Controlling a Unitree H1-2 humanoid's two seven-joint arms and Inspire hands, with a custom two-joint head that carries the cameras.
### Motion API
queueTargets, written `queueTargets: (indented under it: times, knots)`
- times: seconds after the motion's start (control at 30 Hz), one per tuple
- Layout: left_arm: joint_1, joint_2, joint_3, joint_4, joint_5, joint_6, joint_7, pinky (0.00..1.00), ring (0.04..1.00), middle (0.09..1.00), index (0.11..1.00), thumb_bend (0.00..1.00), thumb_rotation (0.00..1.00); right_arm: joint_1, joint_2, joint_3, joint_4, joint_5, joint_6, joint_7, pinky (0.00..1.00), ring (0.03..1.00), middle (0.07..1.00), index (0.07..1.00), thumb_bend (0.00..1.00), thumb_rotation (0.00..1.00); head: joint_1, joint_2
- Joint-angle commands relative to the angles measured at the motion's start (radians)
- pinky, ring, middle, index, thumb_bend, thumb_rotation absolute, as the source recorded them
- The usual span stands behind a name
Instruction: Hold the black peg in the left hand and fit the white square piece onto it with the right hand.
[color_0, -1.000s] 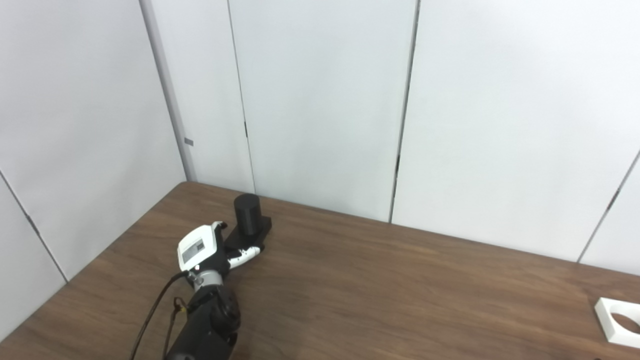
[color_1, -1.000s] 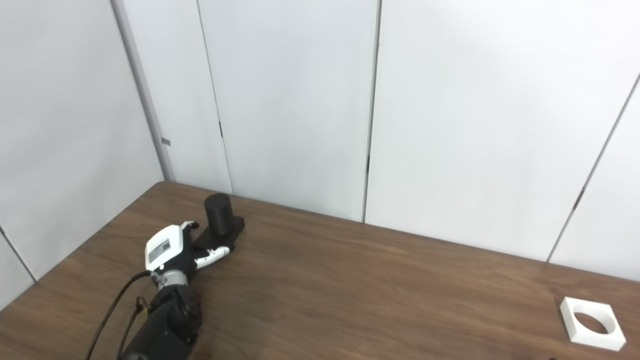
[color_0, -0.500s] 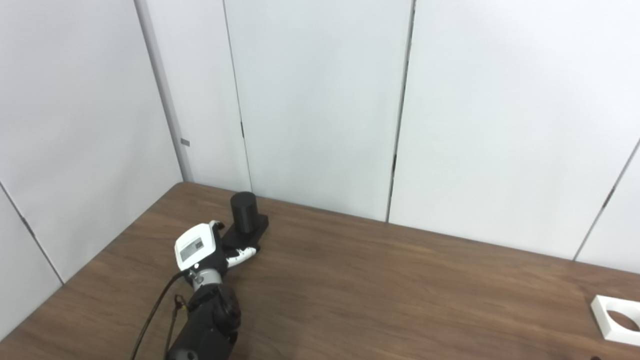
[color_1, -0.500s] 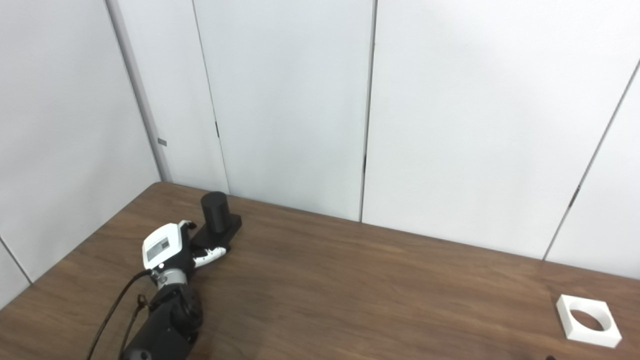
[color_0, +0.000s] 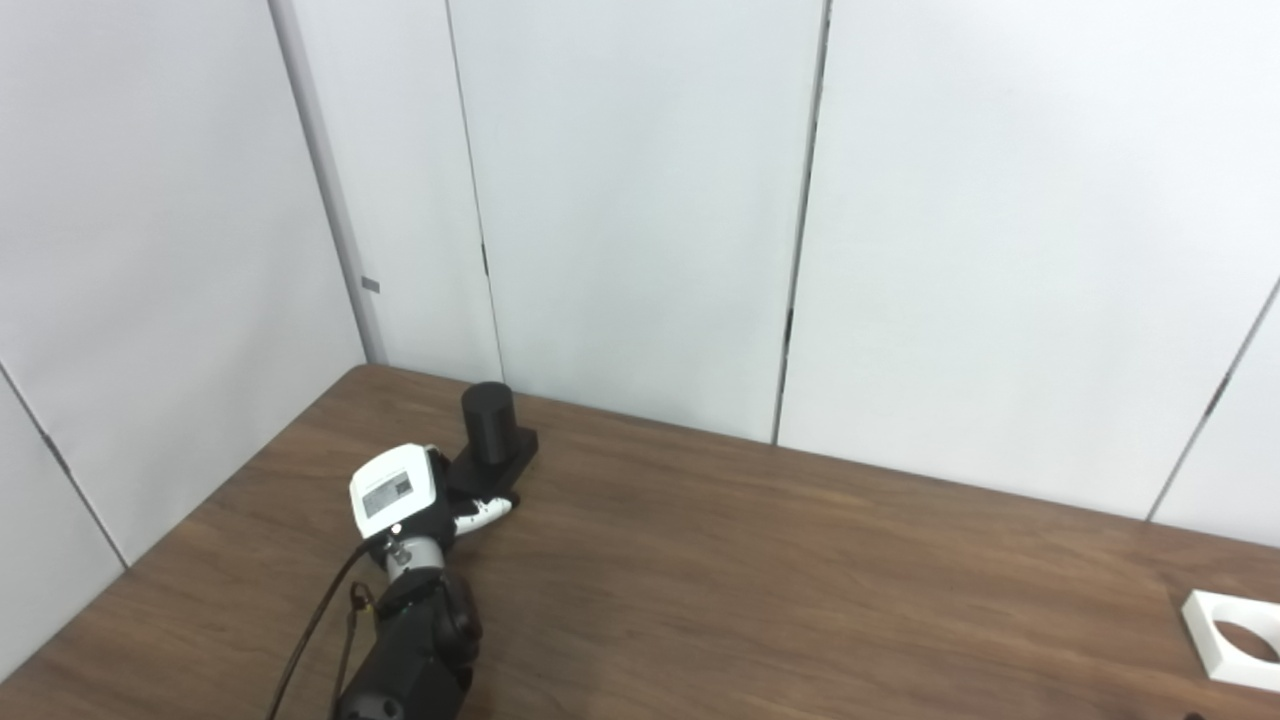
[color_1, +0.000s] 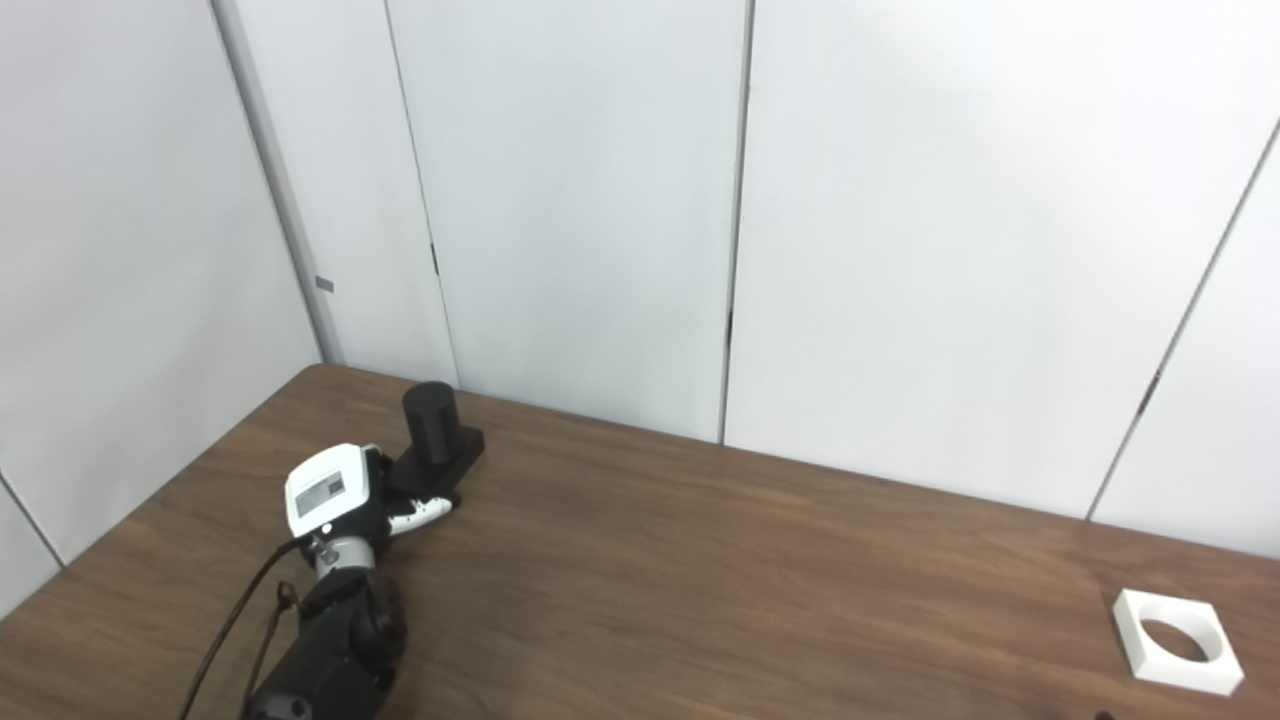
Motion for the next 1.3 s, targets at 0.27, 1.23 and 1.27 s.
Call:
queueTargets:
  times: [0.27, 1.23, 1.27]
  knots:
    - [-0.018, 0.026, -0.004, -0.022, -0.106, -0.066, 0.116, 0.74, 0.779, 0.704, 0.481, 0.52, 0.06, -0.006, 0.015, -0.001, -0.023, 0.007, -0.024, 0.001, 1.0, 1.0, 1.0, 0.952, 0.65, 0.95, -0.002, 0.001]
    - [0.187, 0.023, -0.053, -0.443, -0.249, -0.153, -0.009, 0.73, 0.757, 0.672, 0.485, 0.52, 0.05, -0.008, 0.027, 0.024, -0.051, -0.036, -0.004, -0.014, 1.0, 1.0, 1.0, 0.96, 0.51, 1.0, -0.089, 0.013]
    - [0.201, 0.022, -0.055, -0.465, -0.253, -0.162, -0.019, 0.71, 0.752, 0.669, 0.485, 0.52, 0.05, -0.008, 0.028, 0.025, -0.053, -0.036, -0.002, -0.015, 1.0, 1.0, 1.0, 0.963, 0.49, 1.0, -0.096, 0.015]
